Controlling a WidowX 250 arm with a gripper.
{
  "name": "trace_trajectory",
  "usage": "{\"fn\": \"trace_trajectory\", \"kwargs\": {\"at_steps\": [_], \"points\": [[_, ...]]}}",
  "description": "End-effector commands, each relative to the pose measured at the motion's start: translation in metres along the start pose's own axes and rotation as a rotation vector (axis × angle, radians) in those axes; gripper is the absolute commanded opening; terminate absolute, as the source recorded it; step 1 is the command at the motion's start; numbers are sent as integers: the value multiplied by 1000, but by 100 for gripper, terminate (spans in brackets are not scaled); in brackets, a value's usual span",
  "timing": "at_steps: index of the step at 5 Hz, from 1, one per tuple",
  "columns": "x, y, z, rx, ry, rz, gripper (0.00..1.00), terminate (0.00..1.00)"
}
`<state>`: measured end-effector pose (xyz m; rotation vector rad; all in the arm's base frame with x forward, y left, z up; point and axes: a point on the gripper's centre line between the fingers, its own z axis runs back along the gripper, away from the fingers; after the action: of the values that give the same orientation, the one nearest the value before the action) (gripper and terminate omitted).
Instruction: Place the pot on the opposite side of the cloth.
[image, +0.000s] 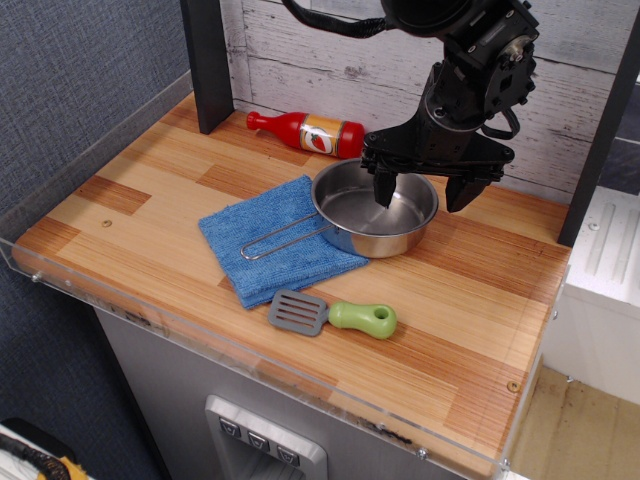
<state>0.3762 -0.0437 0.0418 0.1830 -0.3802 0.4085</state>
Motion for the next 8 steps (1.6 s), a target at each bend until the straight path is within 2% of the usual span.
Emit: {"fn": "trace_trajectory", "kwargs": {"at_steps": [1, 2, 4, 6, 8], "points": [[7, 13, 21, -26, -47, 47, 100, 0], [24, 23, 43, -73, -100, 109, 100, 0], [50, 54, 93, -76, -205, 207, 100, 0], [55, 92, 136, -78, -339, 264, 100, 0], [55, 92, 136, -78, -339, 264, 100, 0]]}}
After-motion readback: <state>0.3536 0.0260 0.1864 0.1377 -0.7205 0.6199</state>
